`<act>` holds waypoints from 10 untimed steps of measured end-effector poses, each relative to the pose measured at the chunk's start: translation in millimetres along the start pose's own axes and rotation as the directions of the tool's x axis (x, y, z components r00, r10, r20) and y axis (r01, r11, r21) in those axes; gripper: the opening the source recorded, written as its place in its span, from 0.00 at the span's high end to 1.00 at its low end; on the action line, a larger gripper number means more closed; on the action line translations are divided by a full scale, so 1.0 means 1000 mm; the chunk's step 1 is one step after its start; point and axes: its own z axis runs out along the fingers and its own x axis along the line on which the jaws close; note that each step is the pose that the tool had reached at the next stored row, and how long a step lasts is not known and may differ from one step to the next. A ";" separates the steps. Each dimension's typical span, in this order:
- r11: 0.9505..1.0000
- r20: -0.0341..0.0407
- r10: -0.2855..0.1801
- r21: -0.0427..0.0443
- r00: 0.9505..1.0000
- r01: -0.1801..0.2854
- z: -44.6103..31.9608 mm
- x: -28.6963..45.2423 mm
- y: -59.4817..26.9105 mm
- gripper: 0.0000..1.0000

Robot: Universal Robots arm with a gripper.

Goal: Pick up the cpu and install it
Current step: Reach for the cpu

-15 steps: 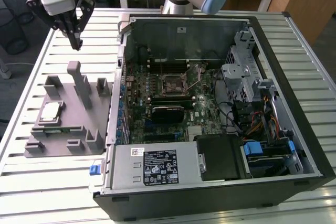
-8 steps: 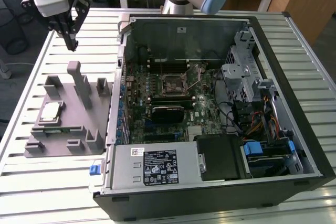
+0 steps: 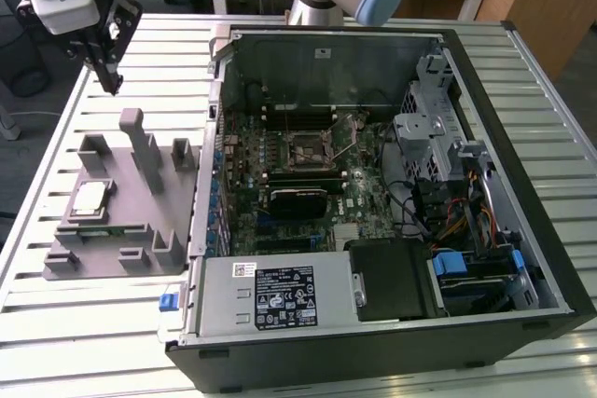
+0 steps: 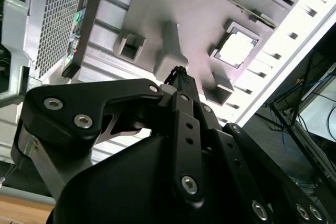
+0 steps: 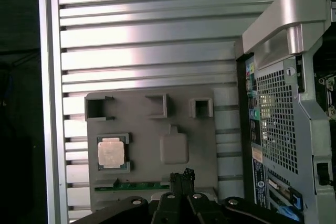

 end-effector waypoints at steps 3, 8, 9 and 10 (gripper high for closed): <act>1.000 0.000 0.000 0.000 1.000 0.000 0.0012 0.0069 -0.0007 0.89; 1.000 0.000 0.000 0.000 1.000 0.000 0.0029 0.0152 -0.0016 0.89; 1.000 0.000 0.000 0.000 1.000 0.000 0.0033 0.0167 -0.0020 0.89; 1.000 0.000 0.000 0.000 1.000 0.000 0.0037 0.0183 -0.0024 0.89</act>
